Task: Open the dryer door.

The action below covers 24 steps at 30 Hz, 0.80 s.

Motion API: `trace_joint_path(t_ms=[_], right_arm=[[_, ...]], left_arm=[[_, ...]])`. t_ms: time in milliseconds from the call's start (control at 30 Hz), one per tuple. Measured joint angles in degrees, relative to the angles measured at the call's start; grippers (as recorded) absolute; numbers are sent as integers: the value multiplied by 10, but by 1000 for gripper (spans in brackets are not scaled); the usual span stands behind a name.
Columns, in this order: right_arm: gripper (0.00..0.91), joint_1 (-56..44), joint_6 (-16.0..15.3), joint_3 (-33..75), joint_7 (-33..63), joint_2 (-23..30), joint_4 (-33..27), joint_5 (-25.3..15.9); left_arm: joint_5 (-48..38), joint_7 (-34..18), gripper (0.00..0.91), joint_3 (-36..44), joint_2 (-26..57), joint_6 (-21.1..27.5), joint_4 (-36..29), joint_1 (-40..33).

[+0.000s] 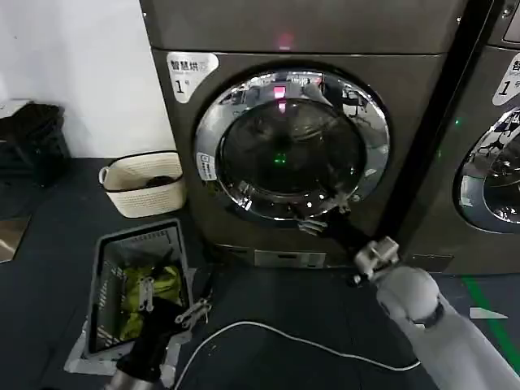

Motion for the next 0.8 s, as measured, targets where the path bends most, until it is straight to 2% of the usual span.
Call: trace_joint_path(t_ms=[800], right_arm=[[907, 157, 14, -136, -13, 87, -129, 2]], left_arm=[[8, 2, 907, -1, -12, -10, -3, 9]])
